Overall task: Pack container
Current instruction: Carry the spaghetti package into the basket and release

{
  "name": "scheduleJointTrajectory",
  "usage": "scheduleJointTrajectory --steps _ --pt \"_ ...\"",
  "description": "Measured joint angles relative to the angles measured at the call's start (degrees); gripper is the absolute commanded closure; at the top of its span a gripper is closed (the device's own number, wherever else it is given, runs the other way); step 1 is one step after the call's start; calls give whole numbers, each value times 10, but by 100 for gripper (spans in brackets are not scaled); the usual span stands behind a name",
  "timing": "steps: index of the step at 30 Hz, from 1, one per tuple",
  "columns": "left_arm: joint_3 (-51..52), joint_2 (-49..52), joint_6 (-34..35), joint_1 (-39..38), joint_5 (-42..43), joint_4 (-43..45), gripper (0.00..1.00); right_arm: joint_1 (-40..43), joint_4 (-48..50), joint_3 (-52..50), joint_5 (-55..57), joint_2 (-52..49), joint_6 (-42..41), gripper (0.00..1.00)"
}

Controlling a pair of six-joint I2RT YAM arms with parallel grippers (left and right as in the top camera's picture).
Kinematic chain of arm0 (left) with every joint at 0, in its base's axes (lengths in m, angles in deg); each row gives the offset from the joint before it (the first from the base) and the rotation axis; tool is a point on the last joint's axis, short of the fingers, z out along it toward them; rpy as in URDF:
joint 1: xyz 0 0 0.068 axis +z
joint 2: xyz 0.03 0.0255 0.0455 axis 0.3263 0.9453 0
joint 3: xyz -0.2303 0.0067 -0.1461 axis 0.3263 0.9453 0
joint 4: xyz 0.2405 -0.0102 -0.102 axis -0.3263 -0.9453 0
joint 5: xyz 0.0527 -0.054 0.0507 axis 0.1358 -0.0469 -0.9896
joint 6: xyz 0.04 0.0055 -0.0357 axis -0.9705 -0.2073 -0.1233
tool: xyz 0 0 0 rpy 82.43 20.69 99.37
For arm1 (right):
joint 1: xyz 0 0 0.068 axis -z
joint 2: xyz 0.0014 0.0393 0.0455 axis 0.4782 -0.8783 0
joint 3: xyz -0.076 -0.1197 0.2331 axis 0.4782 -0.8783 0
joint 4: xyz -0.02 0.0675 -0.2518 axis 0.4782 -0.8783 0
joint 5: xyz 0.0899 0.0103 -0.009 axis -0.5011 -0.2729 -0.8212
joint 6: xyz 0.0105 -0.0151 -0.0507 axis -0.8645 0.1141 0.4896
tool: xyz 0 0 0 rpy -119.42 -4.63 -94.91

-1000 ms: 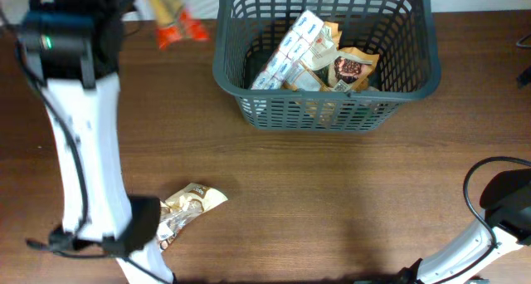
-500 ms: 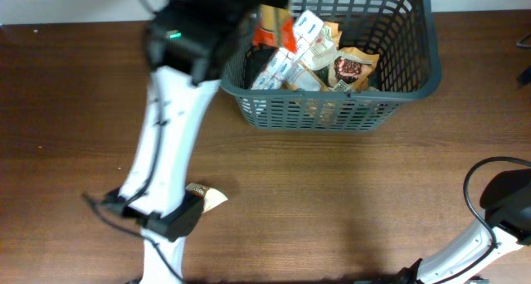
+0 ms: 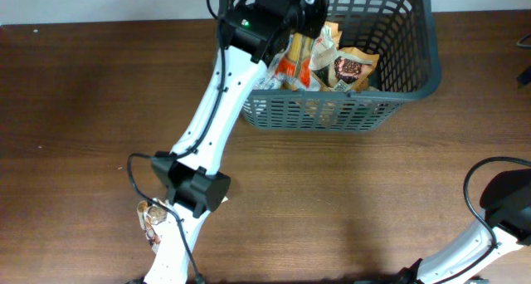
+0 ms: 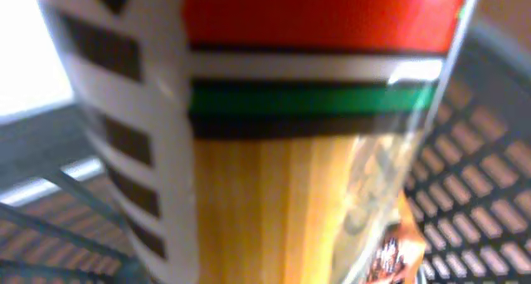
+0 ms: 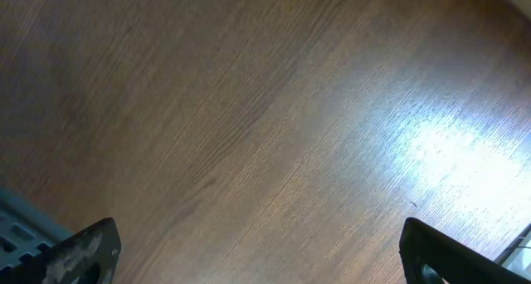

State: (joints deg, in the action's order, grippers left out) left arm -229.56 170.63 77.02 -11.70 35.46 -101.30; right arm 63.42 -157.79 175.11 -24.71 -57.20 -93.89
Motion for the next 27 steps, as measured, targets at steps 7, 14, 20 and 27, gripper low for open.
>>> scheduleJointTrajectory --steps 7,14,20,27 --pt "1 20 -25 0 17 -86 45 0 0 0 0 0 0 1" --pt "0 17 -52 3 21 -110 1 0 0 0 0 0 0 1" --pt "-19 17 -61 33 23 -126 1 0 0 0 0 0 0 1" --pt "-78 -24 -62 109 23 -143 1 0 0 0 0 0 0 1"
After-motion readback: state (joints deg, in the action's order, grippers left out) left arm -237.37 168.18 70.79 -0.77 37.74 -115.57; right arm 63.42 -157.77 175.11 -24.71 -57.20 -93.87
